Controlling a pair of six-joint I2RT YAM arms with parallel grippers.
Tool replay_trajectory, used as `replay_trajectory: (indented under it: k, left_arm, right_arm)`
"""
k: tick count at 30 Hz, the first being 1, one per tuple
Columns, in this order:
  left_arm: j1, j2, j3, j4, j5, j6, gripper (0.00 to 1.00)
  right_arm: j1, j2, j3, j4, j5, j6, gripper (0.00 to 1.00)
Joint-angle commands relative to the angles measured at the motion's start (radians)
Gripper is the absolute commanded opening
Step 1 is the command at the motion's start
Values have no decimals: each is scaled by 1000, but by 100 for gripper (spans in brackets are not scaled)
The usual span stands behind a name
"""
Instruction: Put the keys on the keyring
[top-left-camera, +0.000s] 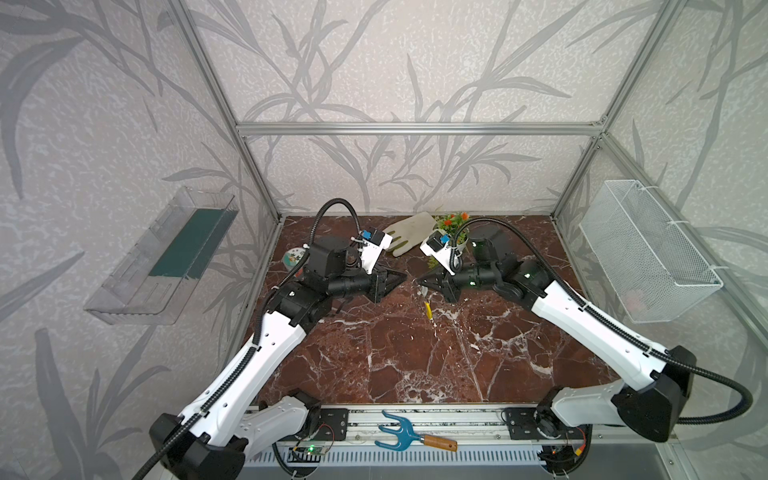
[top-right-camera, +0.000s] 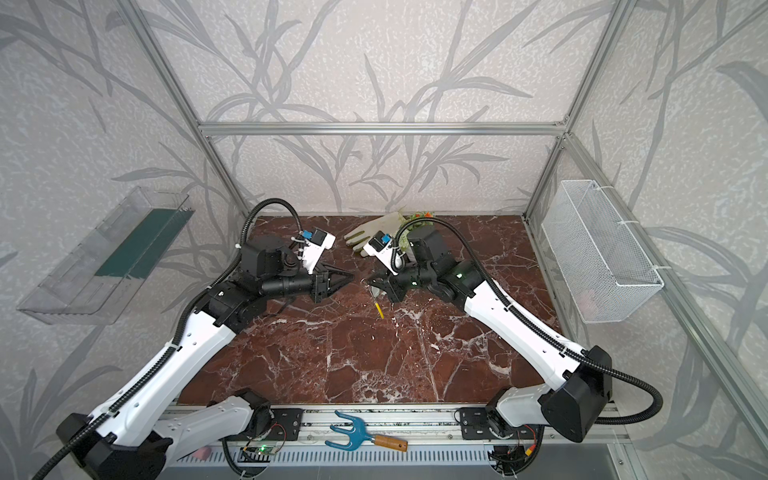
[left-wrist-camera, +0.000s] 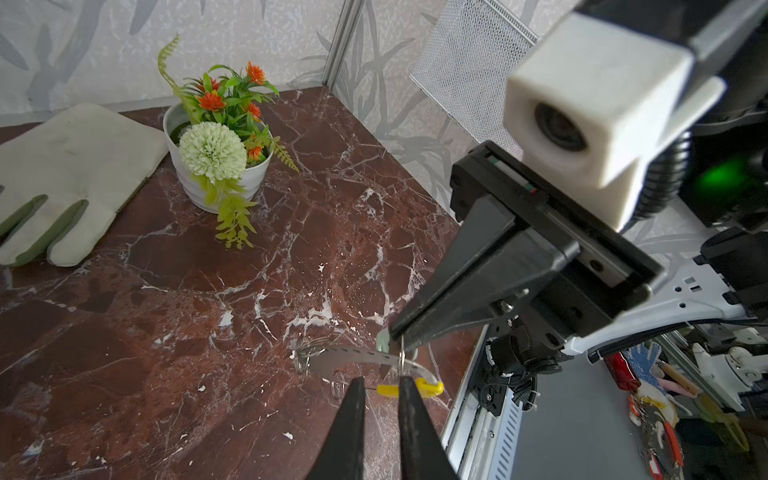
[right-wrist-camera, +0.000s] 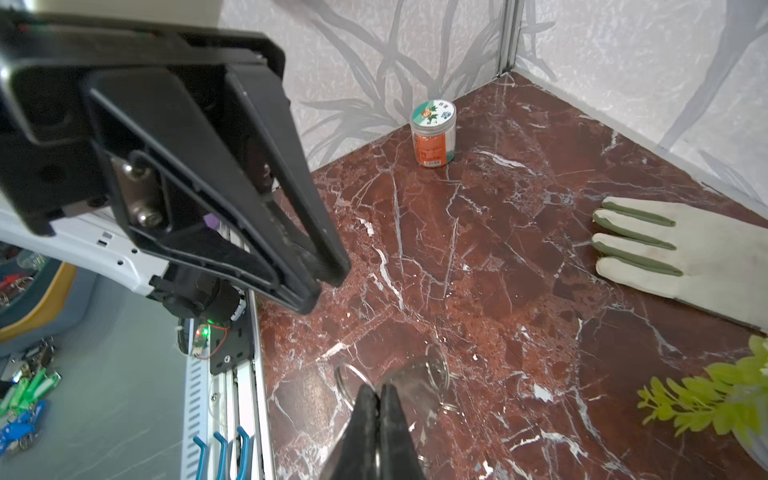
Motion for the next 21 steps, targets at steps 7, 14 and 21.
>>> replay_trajectory:
  k: [7, 14, 21]
  left_arm:
    - [2, 30, 26, -22, 98, 27, 15]
    - [2, 56, 31, -61, 98, 59, 15]
    - [0, 78, 37, -71, 130, 66, 14]
  right_arm:
    - [48, 52, 90, -134, 84, -156, 0]
    - [51, 49, 94, -121, 84, -156, 0]
    - [52, 52, 99, -110, 81, -149, 0]
